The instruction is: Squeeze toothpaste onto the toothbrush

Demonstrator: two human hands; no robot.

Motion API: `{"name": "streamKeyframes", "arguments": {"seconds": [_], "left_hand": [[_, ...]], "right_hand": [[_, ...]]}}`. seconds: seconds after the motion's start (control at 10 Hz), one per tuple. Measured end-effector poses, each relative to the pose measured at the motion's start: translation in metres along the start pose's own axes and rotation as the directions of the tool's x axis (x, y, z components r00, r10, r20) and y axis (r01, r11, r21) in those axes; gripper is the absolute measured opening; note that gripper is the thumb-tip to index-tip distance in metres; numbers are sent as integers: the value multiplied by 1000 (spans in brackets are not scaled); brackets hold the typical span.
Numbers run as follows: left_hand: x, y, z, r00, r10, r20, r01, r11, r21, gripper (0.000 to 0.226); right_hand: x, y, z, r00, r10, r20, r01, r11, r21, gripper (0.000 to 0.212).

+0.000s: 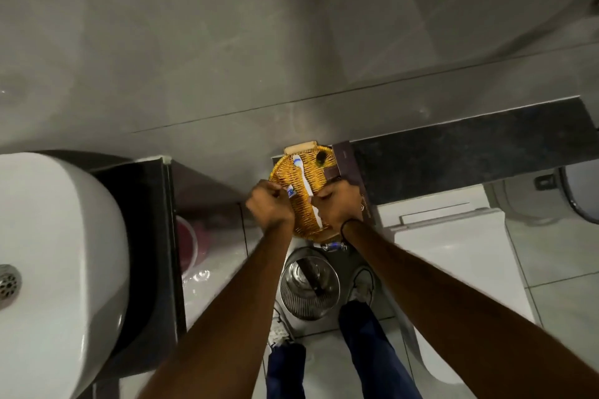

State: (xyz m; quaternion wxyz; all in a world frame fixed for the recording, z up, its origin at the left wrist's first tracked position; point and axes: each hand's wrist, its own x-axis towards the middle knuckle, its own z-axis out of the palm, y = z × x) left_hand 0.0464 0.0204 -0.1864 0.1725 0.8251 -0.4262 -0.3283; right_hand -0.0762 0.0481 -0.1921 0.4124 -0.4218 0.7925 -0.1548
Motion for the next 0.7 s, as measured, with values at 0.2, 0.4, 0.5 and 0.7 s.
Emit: {"name": "streamKeyframes", "arguments": {"seconds": [0.2,0.4,0.5,0.7], "left_hand": [[-1,-7,5,949,253,190,-300,910,287,14],[2,-9,-16,914,318,252,-390,861,327,13],[-7,-4,-43,837,458,300,-542,768,341,15],[-31,49,-122,414,856,310,-871,274,409,40]], "right_hand": [[8,-6,11,999,-36,12,37,981,-188,34],[2,-13,-5,997,-76,-34,66,973,-220,26],[-14,-23,-29,989,-132,-67,117,975,-189,24],[-79,-76,-116,904,-312,-292,262,944,-200,22]]}}
